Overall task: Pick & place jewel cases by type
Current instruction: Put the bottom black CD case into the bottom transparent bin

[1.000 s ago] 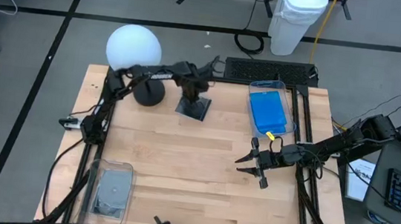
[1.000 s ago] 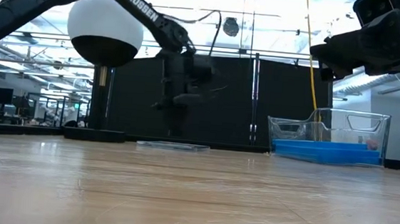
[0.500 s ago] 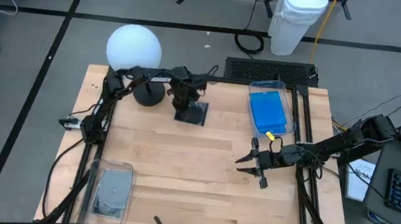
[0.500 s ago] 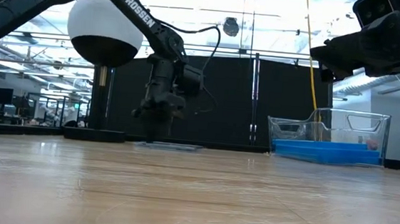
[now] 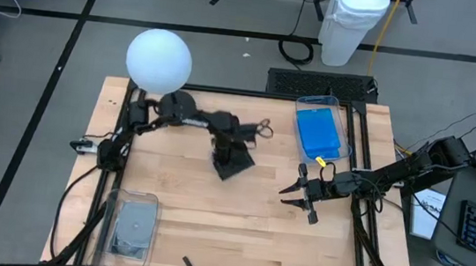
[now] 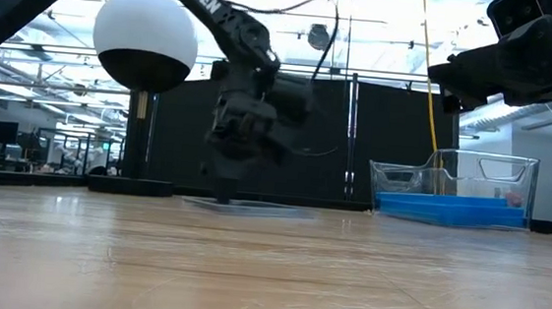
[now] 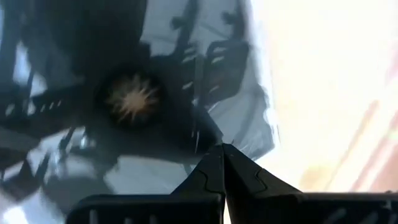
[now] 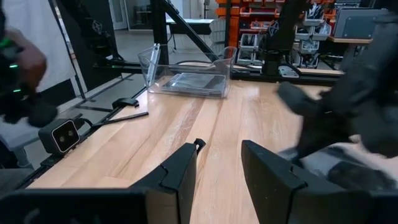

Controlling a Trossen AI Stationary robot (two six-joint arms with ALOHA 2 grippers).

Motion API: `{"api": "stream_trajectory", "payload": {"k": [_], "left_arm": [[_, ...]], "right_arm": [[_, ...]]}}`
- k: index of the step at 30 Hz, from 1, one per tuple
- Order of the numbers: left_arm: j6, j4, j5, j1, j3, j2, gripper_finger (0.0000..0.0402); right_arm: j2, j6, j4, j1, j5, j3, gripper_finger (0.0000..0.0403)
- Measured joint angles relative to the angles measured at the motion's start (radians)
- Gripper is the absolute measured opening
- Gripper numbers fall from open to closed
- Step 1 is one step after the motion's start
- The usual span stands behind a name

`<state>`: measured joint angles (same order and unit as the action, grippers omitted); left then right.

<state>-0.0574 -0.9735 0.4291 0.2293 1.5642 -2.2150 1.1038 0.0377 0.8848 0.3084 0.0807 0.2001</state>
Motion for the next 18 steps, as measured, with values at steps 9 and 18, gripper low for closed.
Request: {"api": "stream_trajectory", "payload": {"k": [9, 18], "left_arm": [[0.042, 0.289, 0.041, -0.203, -0.001, 0.009, 0.0001], [0.12, 0.502, -0.301, -0.385, -0.003, 0.093, 0.0001]], "right_arm": [[0.0, 0.0, 0.0, 0.0, 0.0, 0.0, 0.0118], [0.008, 0.003, -0.074, -0.042, 0.022, 0.026, 0.0118]]}}
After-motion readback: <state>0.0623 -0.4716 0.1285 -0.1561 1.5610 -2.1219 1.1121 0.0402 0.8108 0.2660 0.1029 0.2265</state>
